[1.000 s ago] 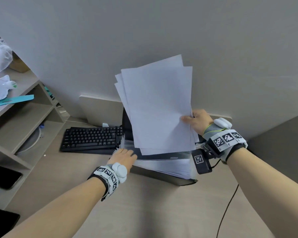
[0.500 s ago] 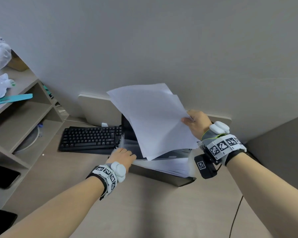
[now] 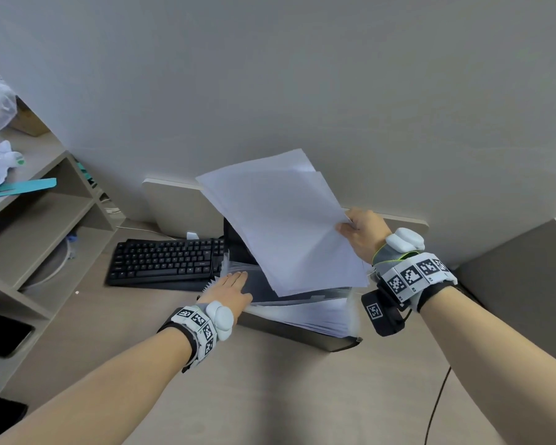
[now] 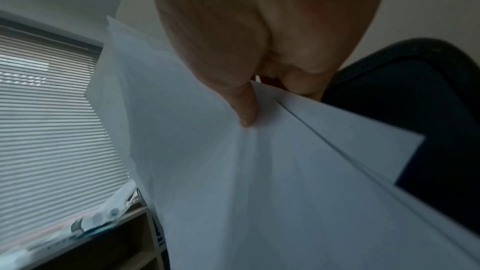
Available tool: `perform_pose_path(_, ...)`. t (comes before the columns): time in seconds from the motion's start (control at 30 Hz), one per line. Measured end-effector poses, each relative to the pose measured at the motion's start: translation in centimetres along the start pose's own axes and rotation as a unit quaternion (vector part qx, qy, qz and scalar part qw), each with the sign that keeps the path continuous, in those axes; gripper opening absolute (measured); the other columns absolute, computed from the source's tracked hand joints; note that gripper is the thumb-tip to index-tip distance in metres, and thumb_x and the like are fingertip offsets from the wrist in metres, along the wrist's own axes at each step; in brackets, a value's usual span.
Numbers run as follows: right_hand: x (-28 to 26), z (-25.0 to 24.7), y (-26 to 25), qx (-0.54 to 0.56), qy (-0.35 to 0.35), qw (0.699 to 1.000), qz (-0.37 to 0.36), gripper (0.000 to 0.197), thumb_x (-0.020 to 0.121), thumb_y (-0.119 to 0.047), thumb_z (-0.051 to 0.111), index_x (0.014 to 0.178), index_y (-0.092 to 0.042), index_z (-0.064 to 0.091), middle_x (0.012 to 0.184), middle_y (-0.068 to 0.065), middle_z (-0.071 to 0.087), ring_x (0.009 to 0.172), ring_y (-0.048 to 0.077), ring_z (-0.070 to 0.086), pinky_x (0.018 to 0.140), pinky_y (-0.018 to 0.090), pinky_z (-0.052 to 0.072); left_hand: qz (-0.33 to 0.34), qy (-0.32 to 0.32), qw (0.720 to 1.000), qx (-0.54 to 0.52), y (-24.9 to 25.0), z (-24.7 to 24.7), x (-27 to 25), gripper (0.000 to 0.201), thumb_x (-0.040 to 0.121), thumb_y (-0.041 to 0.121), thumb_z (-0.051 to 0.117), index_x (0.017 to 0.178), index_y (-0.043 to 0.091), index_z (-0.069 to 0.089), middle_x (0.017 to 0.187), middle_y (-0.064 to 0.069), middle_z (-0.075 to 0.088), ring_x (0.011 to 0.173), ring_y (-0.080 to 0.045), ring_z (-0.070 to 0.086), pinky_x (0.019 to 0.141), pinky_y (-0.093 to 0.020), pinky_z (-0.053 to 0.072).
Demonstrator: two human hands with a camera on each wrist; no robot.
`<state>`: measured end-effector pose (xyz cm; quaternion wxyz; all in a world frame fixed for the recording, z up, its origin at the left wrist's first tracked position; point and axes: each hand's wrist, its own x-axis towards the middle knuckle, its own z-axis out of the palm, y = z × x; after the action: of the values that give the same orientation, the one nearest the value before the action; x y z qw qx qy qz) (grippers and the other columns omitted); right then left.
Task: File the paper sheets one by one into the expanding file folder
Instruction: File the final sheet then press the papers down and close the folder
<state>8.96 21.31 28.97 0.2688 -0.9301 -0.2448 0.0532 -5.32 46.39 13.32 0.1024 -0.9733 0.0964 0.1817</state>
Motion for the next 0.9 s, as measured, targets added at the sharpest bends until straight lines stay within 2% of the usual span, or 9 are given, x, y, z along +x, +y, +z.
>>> perform_pose_path(0.1, -0.2, 0.1, 0.0, -0.071, -0.012, 0.996, -0.051, 0.016, 0.092, -0.005, 0.051, 0.090, 0.000, 0.066, 0.088, 0.010, 0.058, 0.085, 0.030, 0.054, 0.071, 0.032, 0.036, -0.010, 0.012, 1.000, -0.008, -0.1, 0.2, 0.1, 0.037, 0.087, 0.015, 0.060, 0.123, 0.015, 0.052, 0.158, -0.023, 0.008, 0.146, -0.037, 0.011, 0.121, -0.042, 0.009)
perform_pose_path(0.2, -0.4, 0.3, 0.2, -0.133, -0.043, 0.986, -0.092, 0.021, 0.089, -0.001, 0.049, 0.092, -0.004, 0.069, 0.099, 0.010, 0.059, 0.091, 0.030, 0.055, 0.078, 0.036, 0.044, -0.017, 0.024, 1.000, -0.010, -0.1, 0.3, 0.1, 0.037, 0.087, 0.014, 0.059, 0.123, 0.015, 0.051, 0.158, -0.021, 0.010, 0.147, -0.036, 0.012, 0.121, -0.042, 0.011)
perform_pose_path(0.37, -0.2, 0.4, -0.1, -0.230, -0.115, 0.963, -0.077, 0.021, 0.088, -0.001, 0.046, 0.090, -0.009, 0.066, 0.104, 0.003, 0.050, 0.090, 0.028, 0.054, 0.074, 0.036, 0.047, -0.029, 0.050, 0.998, -0.014, -0.1, 0.4, 0.1, 0.035, 0.088, 0.018, 0.058, 0.123, 0.017, 0.051, 0.154, -0.016, 0.024, 0.141, -0.033, 0.025, 0.118, -0.039, 0.016)
perform_pose_path(0.53, 0.7, 0.5, -1.0, -0.318, -0.179, 0.929, -0.060, 0.017, 0.083, 0.000, 0.045, 0.086, -0.005, 0.061, 0.103, 0.004, 0.045, 0.084, 0.030, 0.055, 0.070, 0.036, 0.048, -0.032, 0.054, 0.998, -0.014, -0.3, 0.5, 0.3, 0.036, 0.090, 0.017, 0.055, 0.126, 0.016, 0.051, 0.138, -0.009, 0.045, 0.129, -0.030, 0.040, 0.110, -0.035, 0.026)
perform_pose_path(0.67, 1.3, 1.0, -0.9, -0.337, -0.197, 0.919, -0.057, 0.020, 0.088, -0.011, 0.042, 0.077, -0.012, 0.058, 0.099, 0.001, 0.046, 0.084, 0.027, 0.055, 0.077, 0.041, 0.051, -0.027, 0.054, 0.998, -0.015, -0.5, 0.5, 0.3, 0.035, 0.090, 0.018, 0.054, 0.125, 0.017, 0.053, 0.134, -0.007, 0.048, 0.122, -0.029, 0.045, 0.105, -0.034, 0.030)
perform_pose_path(0.73, 1.3, 1.3, -0.7, -0.341, -0.205, 0.915, -0.059, 0.026, 0.090, -0.017, 0.040, 0.065, -0.018, 0.047, 0.094, 0.000, 0.044, 0.084, 0.026, 0.053, 0.078, 0.043, 0.051, -0.028, 0.052, 0.998, -0.019, -0.5, 0.5, 0.3, 0.033, 0.091, 0.019, 0.054, 0.124, 0.017, 0.053, 0.134, -0.006, 0.049, 0.120, -0.028, 0.046, 0.104, -0.034, 0.032)
perform_pose_path(0.8, 1.4, 1.5, -0.6, -0.344, -0.212, 0.913, -0.057, 0.031, 0.090, -0.015, 0.041, 0.060, -0.022, 0.039, 0.092, -0.001, 0.043, 0.085, 0.025, 0.053, 0.077, 0.043, 0.052, -0.028, 0.051, 0.998, -0.022, -0.5, 0.5, 0.2, 0.033, 0.092, 0.021, 0.053, 0.125, 0.017, 0.051, 0.134, -0.006, 0.048, 0.121, -0.028, 0.046, 0.105, -0.035, 0.032)
perform_pose_path(0.9, 1.4, 1.5, -0.8, -0.348, -0.206, 0.913, -0.052, 0.020, 0.087, -0.005, 0.044, 0.072, -0.014, 0.052, 0.096, 0.001, 0.043, 0.087, 0.024, 0.049, 0.069, 0.034, 0.047, -0.027, 0.051, 0.998, -0.023, -0.5, 0.5, 0.1, 0.033, 0.093, 0.022, 0.052, 0.126, 0.016, 0.050, 0.133, -0.006, 0.049, 0.121, -0.028, 0.046, 0.105, -0.035, 0.032)
